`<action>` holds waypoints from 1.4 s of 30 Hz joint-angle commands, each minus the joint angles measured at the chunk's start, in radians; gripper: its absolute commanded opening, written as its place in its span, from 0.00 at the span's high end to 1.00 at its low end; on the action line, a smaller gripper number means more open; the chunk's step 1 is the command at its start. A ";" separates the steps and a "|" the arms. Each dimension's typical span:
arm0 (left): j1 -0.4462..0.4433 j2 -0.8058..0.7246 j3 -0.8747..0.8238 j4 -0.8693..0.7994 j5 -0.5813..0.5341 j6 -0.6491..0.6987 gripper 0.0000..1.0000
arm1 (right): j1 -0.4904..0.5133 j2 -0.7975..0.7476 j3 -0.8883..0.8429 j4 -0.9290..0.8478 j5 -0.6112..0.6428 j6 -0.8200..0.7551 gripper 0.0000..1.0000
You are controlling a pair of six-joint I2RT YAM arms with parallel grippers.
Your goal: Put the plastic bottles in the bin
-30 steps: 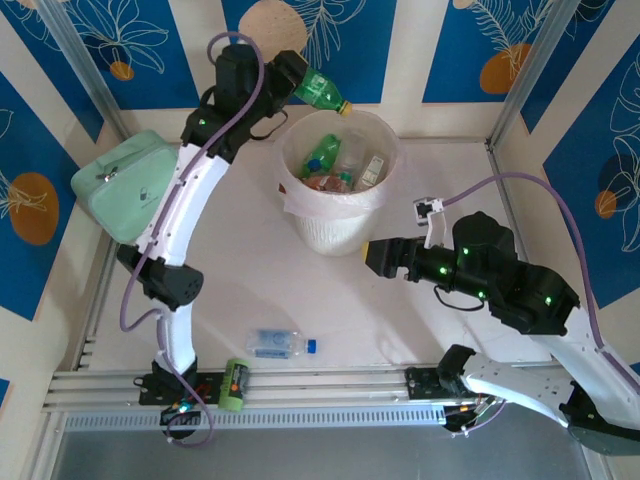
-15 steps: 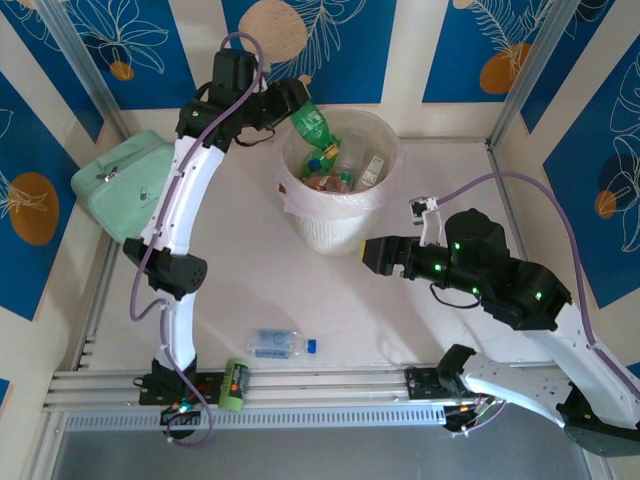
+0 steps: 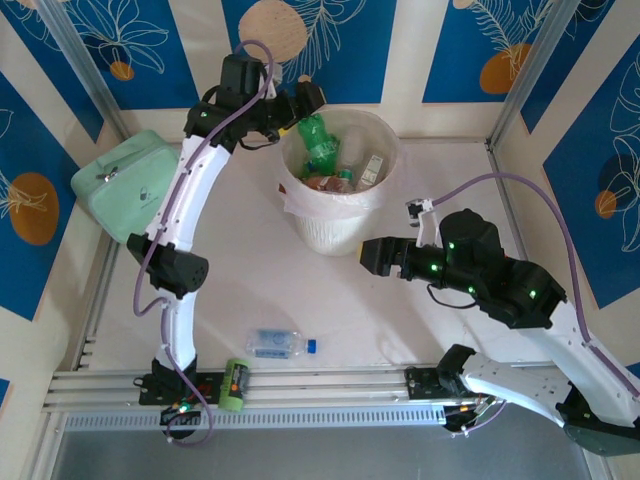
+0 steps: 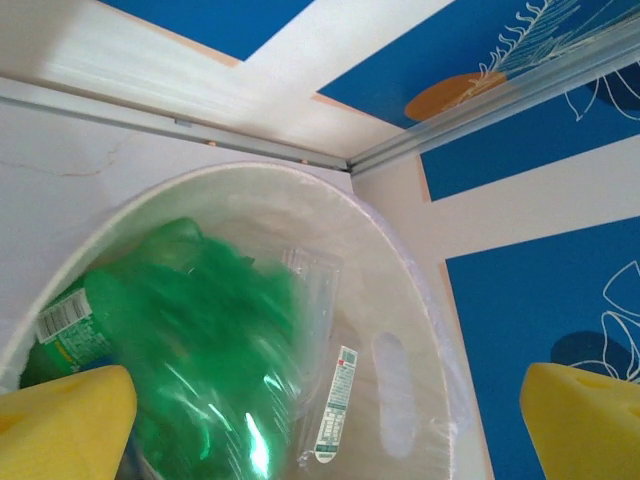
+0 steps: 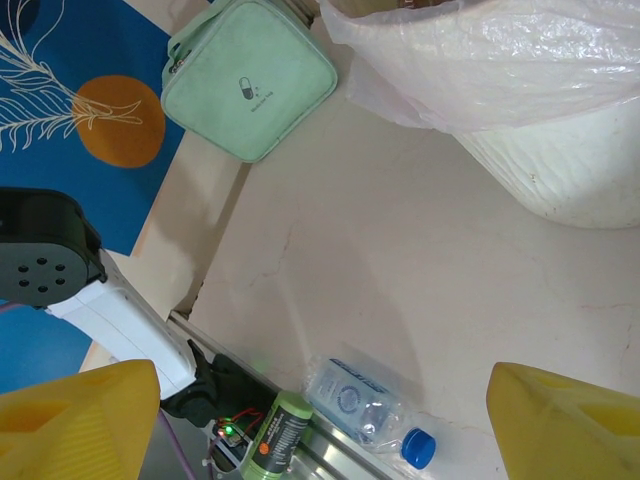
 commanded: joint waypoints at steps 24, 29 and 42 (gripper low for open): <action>0.351 -1.002 -1.463 0.207 -0.101 -0.076 0.11 | 0.389 0.622 0.110 -0.034 0.031 -0.296 0.09; 0.358 -1.101 -1.662 0.172 -0.130 -0.035 0.02 | 0.483 0.861 0.241 -0.135 0.085 -0.428 0.07; 0.358 -1.120 -1.841 0.235 -0.240 -0.096 0.00 | 0.521 1.122 0.358 -0.170 0.025 -0.644 0.06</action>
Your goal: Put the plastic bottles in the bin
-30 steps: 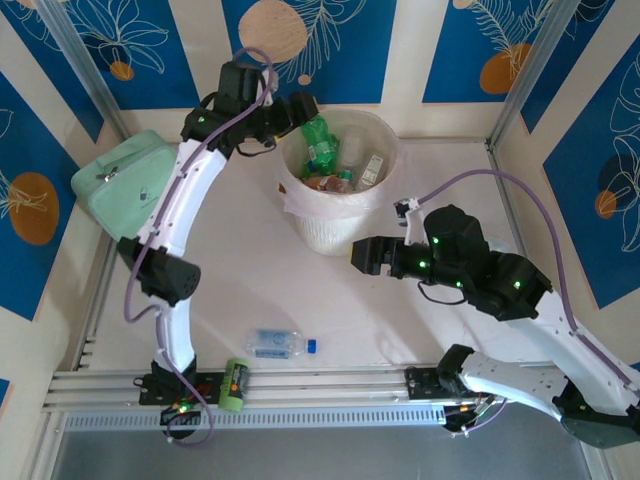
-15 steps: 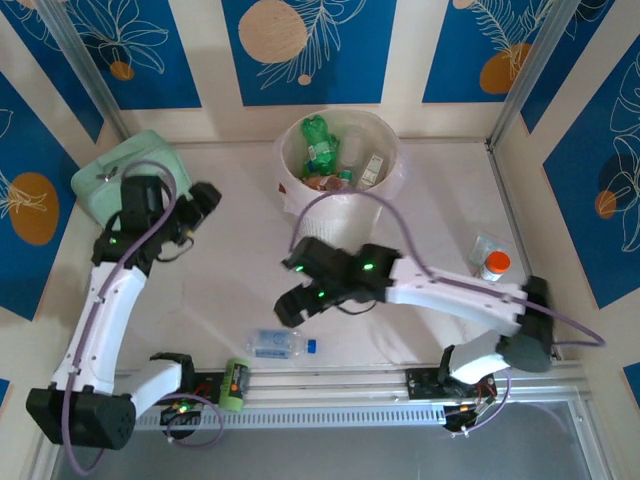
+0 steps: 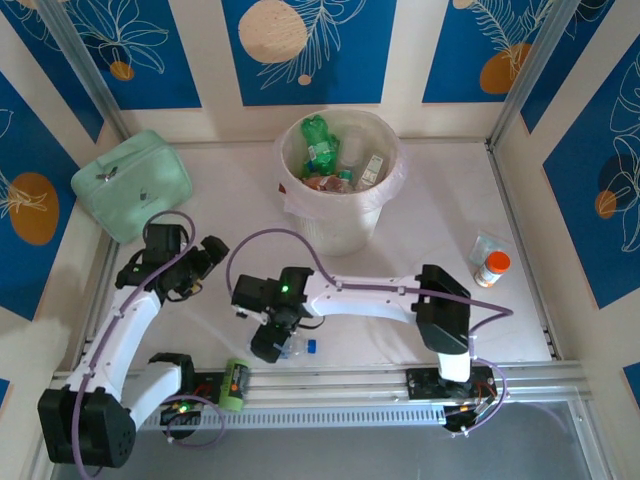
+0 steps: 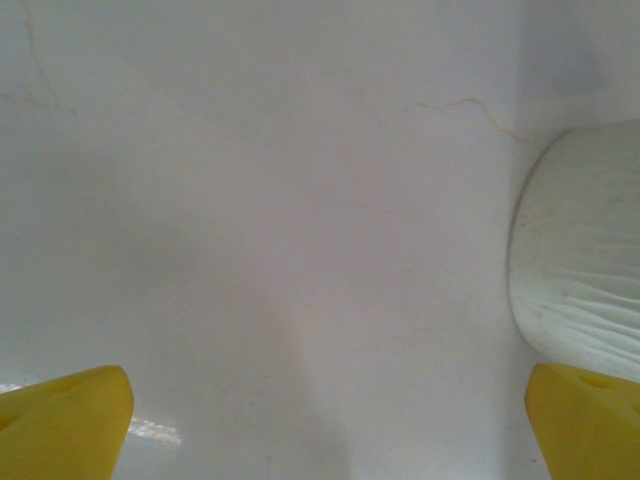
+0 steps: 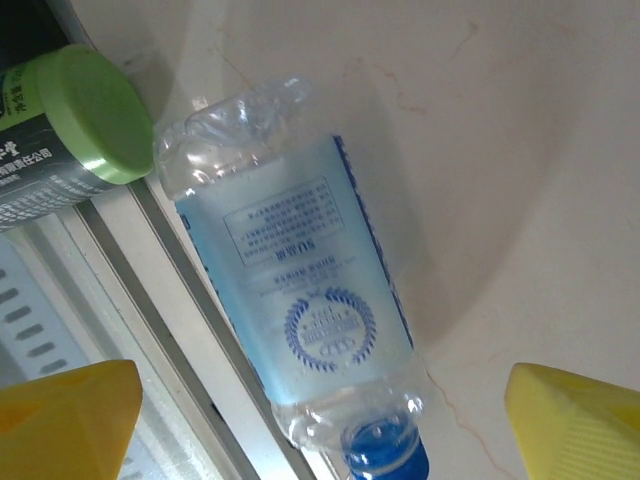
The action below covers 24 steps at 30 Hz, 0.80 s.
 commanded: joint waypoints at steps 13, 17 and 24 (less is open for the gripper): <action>0.045 0.068 -0.099 0.039 -0.044 -0.081 0.00 | -0.023 0.230 0.093 -0.039 -0.048 -0.148 0.16; 0.048 0.070 -0.105 0.055 -0.042 -0.080 0.01 | -0.044 0.221 0.085 -0.023 -0.051 -0.141 0.28; 0.050 0.104 -0.054 0.052 -0.032 -0.047 0.05 | -0.051 0.110 0.057 0.013 0.011 -0.100 0.37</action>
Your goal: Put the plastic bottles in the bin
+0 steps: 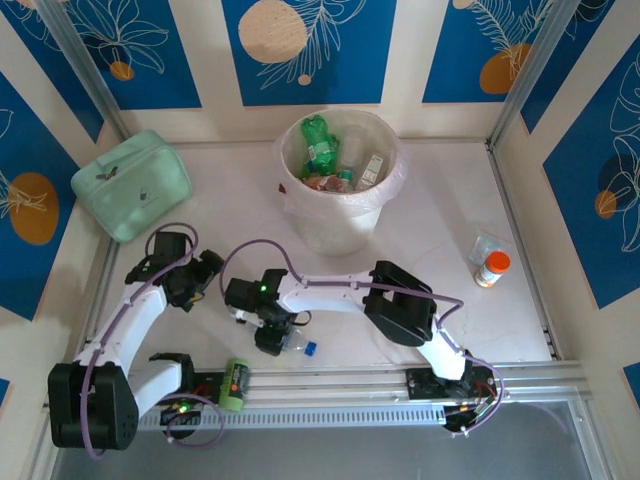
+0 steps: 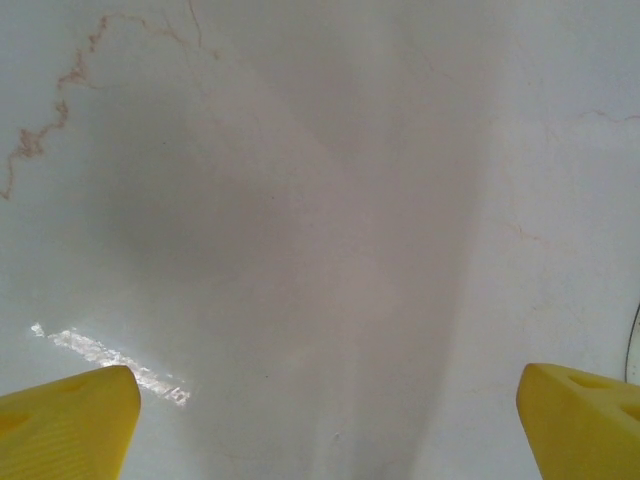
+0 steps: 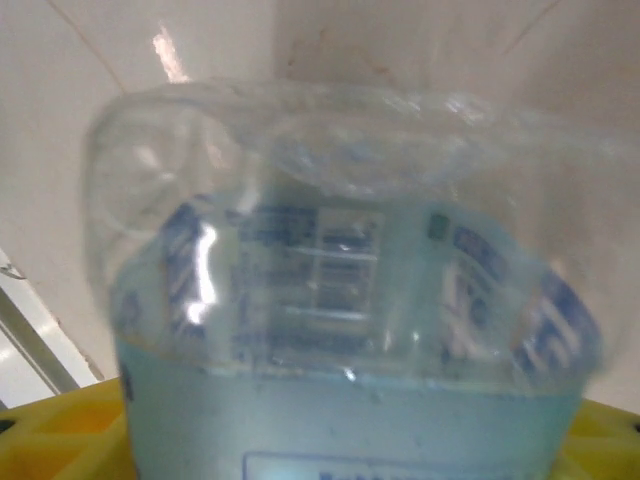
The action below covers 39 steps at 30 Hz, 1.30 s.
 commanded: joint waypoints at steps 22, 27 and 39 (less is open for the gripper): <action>-0.109 -0.037 0.271 0.029 0.097 0.123 0.06 | -0.487 -0.104 1.231 -0.474 0.149 0.422 0.43; -0.133 -0.046 0.268 0.022 0.097 0.131 0.06 | -0.653 -0.207 1.009 -0.355 0.055 0.468 0.43; -0.196 0.008 0.265 0.080 0.099 0.119 0.09 | -0.802 -0.216 0.920 -0.380 0.062 0.450 0.43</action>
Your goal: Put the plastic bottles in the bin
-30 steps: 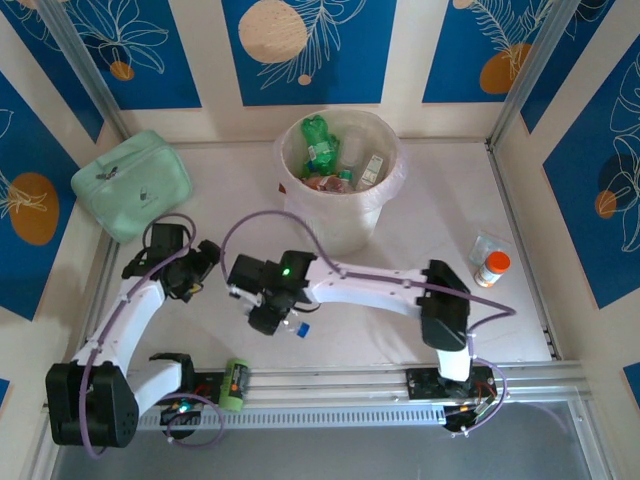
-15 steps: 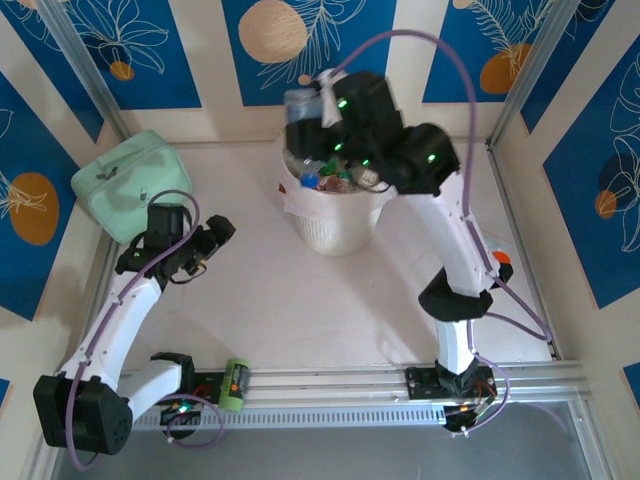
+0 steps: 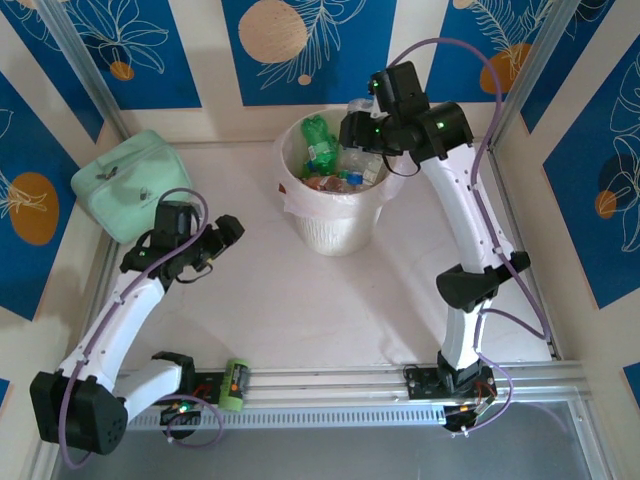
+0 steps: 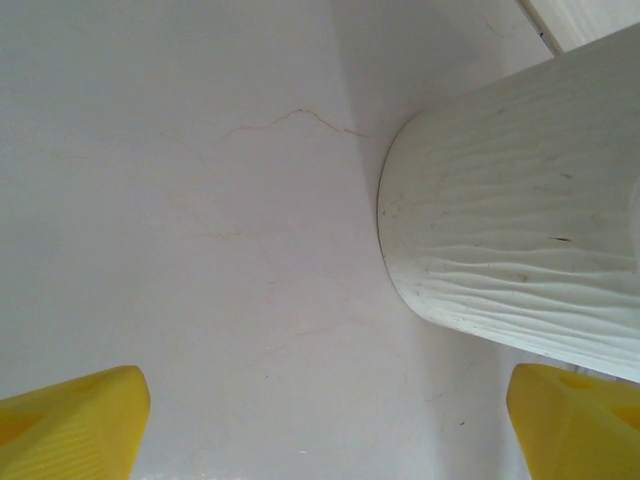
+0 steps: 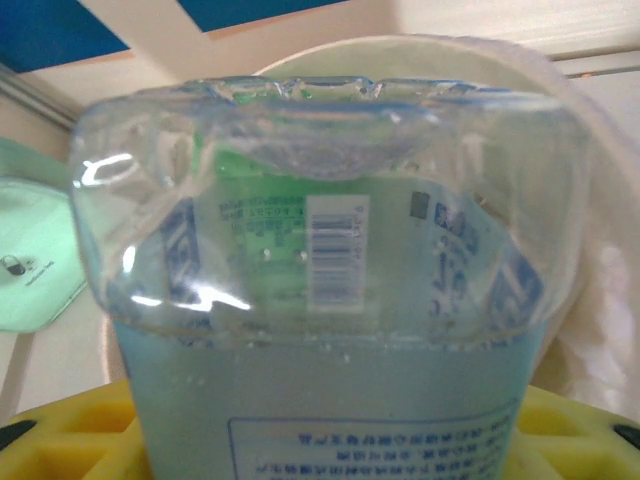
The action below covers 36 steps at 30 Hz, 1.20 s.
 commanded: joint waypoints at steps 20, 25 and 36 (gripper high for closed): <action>-0.042 0.006 0.096 -0.044 -0.054 0.073 0.06 | -0.022 -0.126 -0.035 -0.014 0.103 -0.032 0.01; -0.042 -0.049 0.164 -0.071 -0.184 0.195 0.00 | 0.044 -0.387 -0.425 0.161 0.215 -0.039 0.01; -0.041 -0.050 -0.122 0.370 -0.578 0.442 0.00 | -0.006 -1.002 -1.508 0.574 0.507 0.113 0.04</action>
